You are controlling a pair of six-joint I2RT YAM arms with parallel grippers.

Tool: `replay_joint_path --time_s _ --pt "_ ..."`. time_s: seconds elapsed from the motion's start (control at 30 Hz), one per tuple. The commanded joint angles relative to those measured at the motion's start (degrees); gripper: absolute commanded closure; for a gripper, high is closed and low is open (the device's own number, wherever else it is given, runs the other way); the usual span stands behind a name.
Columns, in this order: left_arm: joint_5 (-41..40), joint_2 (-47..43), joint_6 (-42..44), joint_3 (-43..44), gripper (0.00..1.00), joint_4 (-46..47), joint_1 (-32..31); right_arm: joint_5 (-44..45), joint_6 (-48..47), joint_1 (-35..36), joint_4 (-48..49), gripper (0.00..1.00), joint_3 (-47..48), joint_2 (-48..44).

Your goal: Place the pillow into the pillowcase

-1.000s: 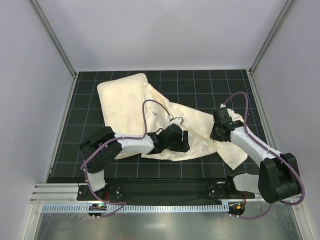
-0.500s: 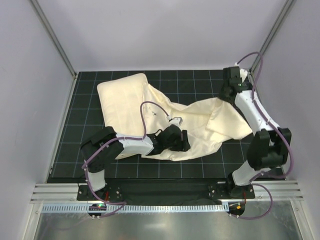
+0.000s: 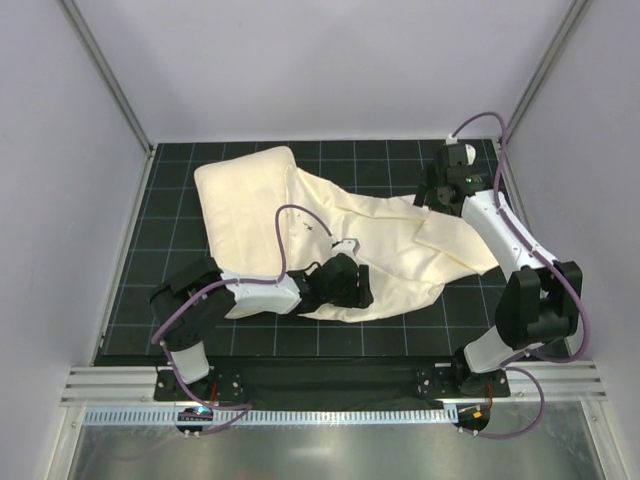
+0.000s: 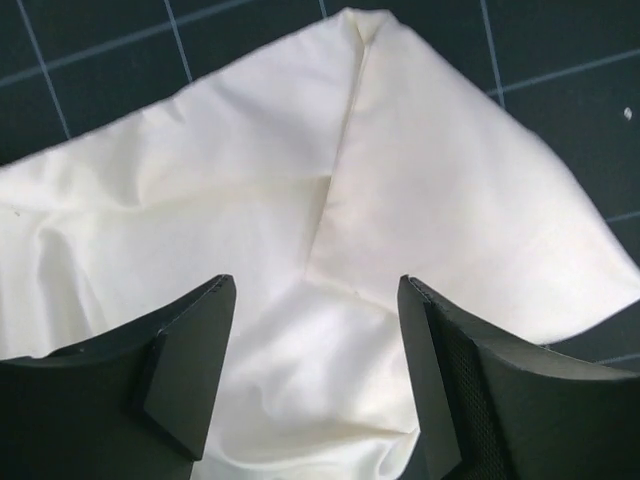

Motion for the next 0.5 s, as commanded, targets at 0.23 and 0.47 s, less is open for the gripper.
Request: replay_joint_path --time_s 0.23,0.47 --pt "0.4 -3.3 1.8 0.4 0.37 -5.0 1.6 -1.1 0.3 3.5 10.0 0.21 -14.4 2.3" --pt "1.7 -6.0 1.1 -2.7 0.38 -3.3 2.2 4.6 0.6 4.2 8.0 0.12 -11.2 10.0"
